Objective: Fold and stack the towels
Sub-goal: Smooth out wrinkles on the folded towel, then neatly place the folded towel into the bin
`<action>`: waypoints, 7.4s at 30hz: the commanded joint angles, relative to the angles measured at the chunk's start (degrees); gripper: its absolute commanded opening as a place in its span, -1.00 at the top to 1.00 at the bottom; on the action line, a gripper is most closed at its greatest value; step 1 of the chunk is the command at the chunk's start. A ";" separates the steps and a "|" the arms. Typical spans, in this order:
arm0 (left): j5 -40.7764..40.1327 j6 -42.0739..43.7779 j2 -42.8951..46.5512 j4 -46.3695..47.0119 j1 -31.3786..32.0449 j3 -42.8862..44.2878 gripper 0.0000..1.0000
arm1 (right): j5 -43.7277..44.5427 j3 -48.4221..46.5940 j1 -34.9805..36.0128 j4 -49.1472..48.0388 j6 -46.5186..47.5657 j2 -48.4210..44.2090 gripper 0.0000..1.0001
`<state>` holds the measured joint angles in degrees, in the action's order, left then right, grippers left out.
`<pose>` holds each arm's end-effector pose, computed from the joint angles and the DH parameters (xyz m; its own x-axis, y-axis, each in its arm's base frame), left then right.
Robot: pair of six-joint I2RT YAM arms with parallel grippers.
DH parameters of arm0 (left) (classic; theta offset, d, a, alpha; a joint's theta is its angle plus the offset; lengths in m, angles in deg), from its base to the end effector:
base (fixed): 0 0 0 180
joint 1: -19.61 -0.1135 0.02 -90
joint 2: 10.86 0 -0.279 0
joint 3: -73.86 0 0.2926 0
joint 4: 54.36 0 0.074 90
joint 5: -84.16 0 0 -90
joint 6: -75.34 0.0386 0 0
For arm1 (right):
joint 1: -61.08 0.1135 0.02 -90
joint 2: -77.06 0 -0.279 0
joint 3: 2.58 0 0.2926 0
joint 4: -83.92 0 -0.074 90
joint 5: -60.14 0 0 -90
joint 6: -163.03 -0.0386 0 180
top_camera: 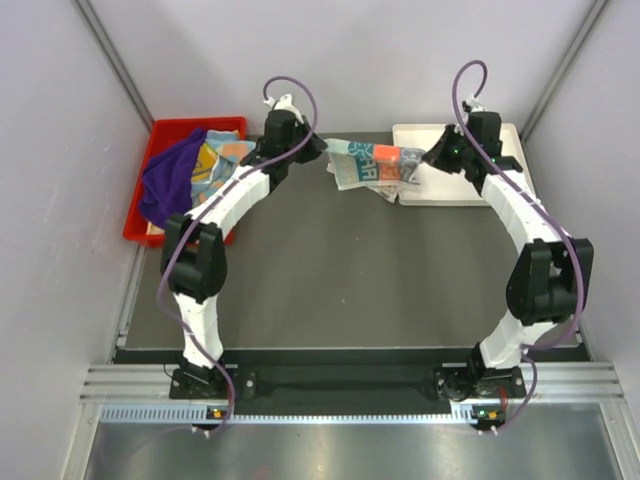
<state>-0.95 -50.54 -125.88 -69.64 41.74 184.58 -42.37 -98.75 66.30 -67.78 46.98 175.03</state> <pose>0.4950 -0.2049 0.3067 -0.5151 -0.4209 -0.7467 0.1825 0.7973 -0.5753 0.4451 0.0491 0.3246 -0.5697 0.3785 -0.7296 -0.0281 0.8782 0.4775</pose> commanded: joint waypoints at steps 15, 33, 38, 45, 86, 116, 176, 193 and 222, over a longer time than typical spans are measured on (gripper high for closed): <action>-11.19 -2.00 48.64 -19.75 13.19 -26.45 1.00 | -0.67 21.84 5.07 10.33 -2.78 -44.67 1.00; -16.68 -8.43 59.32 -18.10 17.79 -48.97 1.00 | 3.37 42.06 16.41 2.72 -4.12 -47.06 1.00; -3.50 -5.70 40.87 -6.06 2.93 -44.87 1.00 | 3.38 33.29 13.51 -5.03 -0.07 -23.51 1.00; 5.13 -1.48 14.95 -10.43 -3.76 -23.68 1.00 | 0.47 16.76 9.82 -5.66 1.34 -2.80 1.00; 12.96 -2.18 33.28 -4.56 -4.11 -57.32 1.00 | 5.75 53.74 18.17 -17.26 -9.20 -27.57 1.00; 11.30 -2.44 30.56 -7.90 0.55 -52.47 1.00 | 3.64 48.11 25.29 -21.03 -15.35 -21.25 0.54; 10.32 -10.26 8.85 5.20 19.27 -41.50 1.00 | 8.65 47.60 27.13 -25.88 -15.09 -9.30 0.25; 2.77 -3.32 26.68 -14.12 16.02 -30.51 1.00 | 33.77 19.52 28.10 1.89 3.18 0.80 1.00; 10.58 4.68 35.92 -18.88 5.29 -35.61 1.00 | 61.29 -44.16 16.68 16.67 31.23 38.00 1.00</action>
<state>7.55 -47.26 -91.20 -90.21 47.40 149.29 16.25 -140.91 85.53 -49.64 75.81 213.46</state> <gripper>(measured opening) 0.012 0.077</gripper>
